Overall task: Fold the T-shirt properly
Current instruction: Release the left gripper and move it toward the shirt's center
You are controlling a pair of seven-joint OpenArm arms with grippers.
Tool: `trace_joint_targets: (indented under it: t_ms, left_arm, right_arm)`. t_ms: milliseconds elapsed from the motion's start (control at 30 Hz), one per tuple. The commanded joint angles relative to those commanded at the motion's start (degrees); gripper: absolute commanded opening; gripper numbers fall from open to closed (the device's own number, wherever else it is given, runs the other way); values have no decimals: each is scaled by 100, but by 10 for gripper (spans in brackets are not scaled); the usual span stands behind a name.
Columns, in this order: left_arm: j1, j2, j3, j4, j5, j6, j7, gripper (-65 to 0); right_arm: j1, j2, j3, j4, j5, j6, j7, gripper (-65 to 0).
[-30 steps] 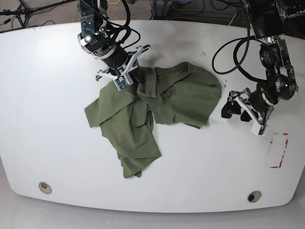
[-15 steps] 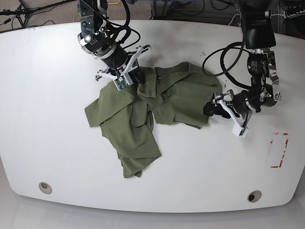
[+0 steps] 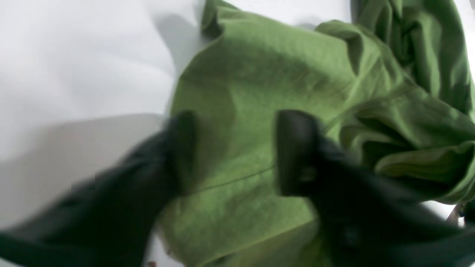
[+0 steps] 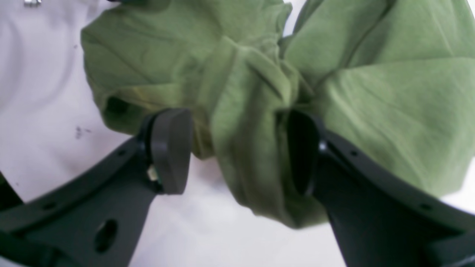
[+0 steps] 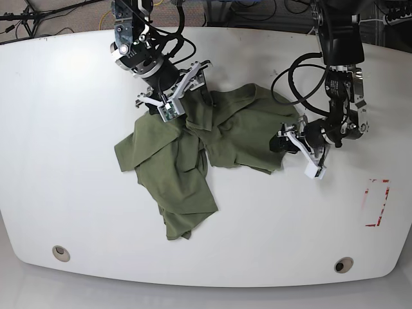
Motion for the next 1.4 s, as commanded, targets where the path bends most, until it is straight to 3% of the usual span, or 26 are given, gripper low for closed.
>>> trace_joint_targets:
  t_ms: [33, 100, 267, 467, 600, 733, 1067, 1167, 1400]
  left_arm:
    - [0, 0, 35, 0, 0, 0, 0, -604]
    - [-9, -9, 97, -9, 0, 0, 0, -643]
    - [0, -114, 132, -9, 0, 0, 0, -636]
    - [62, -132, 123, 9, 0, 0, 0, -639]
    - [176, -334, 123, 44, -9, 0, 0, -640]
    - [237, -457, 97, 0, 0, 0, 0, -640]
    - [290, -527, 97, 9, -9, 0, -18, -633]
    - [149, -519, 97, 9, 0, 0, -18, -600]
    - [-123, -484, 123, 0, 0, 9, -70, -375]
  right_arm:
    - [79, 0, 9, 0, 0, 97, 0, -257]
    - [176, -35, 9, 0, 0, 185, 0, -257]
    - [404, -185, 9, 9, 0, 378, -26, -257]
    - [677, -185, 35, -105, 0, 352, -26, -257]
    - [853, -185, 413, -202, 0, 316, -26, -257]
    - [949, -149, 756, -352, 0, 44, -18, -257]
    - [1020, 18, 818, -352, 0, 0, -18, -257]
    - [1002, 18, 818, -343, 0, 0, -18, -257]
    - [905, 18, 818, -334, 0, 18, -18, -257]
